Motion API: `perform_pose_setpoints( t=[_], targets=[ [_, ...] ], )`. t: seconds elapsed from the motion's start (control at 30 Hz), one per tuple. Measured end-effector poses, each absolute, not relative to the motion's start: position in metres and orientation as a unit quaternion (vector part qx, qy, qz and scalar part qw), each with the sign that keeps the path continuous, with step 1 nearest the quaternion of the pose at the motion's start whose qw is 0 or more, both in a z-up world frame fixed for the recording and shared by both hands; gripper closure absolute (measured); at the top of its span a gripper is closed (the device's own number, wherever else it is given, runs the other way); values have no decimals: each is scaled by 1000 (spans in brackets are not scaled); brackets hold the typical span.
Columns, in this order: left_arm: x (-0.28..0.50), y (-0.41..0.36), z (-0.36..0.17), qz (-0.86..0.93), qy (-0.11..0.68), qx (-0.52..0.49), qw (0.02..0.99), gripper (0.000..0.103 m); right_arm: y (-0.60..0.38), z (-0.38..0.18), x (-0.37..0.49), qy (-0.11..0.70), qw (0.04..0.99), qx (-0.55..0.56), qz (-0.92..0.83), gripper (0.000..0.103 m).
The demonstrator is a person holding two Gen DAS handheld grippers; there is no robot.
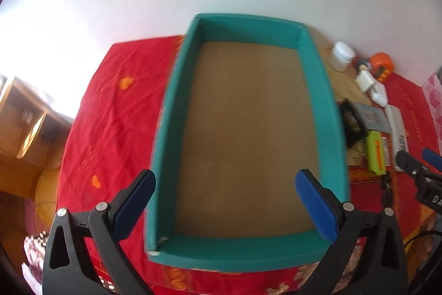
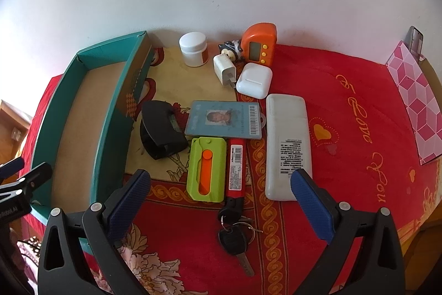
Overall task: Organize objects
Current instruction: 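Grasp the teal tray wall with the left gripper while the right gripper approaches the green box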
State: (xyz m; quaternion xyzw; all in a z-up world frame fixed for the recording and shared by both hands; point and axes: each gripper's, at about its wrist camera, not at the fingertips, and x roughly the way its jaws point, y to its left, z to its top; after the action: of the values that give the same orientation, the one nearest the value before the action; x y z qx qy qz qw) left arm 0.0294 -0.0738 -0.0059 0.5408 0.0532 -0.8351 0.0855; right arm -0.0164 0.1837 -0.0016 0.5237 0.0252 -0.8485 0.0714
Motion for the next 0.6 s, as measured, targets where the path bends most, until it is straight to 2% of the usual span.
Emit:
perform_pose_setpoints(
  t=[0.37,0.6],
  targets=[
    [53,-121,-40,-796,80,588,120,1,177,-6,-17,23,63,529,-846,0],
    [57,-129,-57,-780,73,612,110,9,167,-9,-14,22,55,534,-843,0]
  ],
)
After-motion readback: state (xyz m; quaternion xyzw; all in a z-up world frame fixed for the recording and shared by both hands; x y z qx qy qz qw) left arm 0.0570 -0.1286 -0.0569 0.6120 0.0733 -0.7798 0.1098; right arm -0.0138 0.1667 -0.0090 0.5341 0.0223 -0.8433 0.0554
